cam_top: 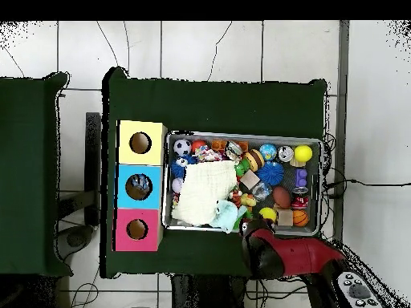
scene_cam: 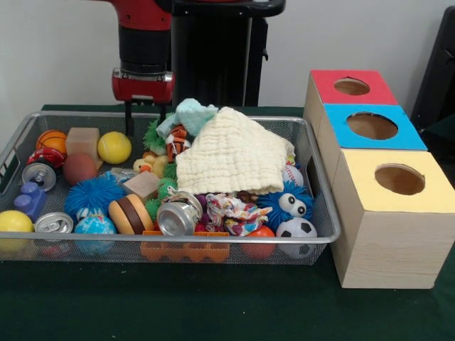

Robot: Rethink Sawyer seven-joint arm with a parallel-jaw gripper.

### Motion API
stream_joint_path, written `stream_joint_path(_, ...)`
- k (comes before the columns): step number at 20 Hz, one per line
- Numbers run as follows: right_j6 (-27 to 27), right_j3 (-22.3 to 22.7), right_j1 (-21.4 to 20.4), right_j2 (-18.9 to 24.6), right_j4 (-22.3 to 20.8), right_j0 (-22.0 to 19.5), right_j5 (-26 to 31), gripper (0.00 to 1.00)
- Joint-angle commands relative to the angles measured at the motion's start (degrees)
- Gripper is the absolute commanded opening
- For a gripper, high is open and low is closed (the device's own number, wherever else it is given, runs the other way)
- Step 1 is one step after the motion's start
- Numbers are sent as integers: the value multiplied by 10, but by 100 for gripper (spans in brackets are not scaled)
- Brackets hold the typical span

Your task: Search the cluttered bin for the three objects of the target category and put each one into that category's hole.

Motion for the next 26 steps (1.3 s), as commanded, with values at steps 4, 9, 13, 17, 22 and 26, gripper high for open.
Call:
stream_joint_path(4, 38, -108, 96, -6, -21, -15, -50, 100)
stream_joint_path(9, 29, -134, 136, -2, -30, -32, -66, 100)
stream_joint_path(13, 28, -139, 150, -3, -32, -37, -87, 100)
stream_joint_path(17, 30, -147, 165, -19, -25, -31, -110, 100)
stream_joint_path(22, 28, -149, 177, -12, -27, -42, -116, 100)
stream_joint_path(26, 23, -151, 183, 15, -43, -67, -104, 100)
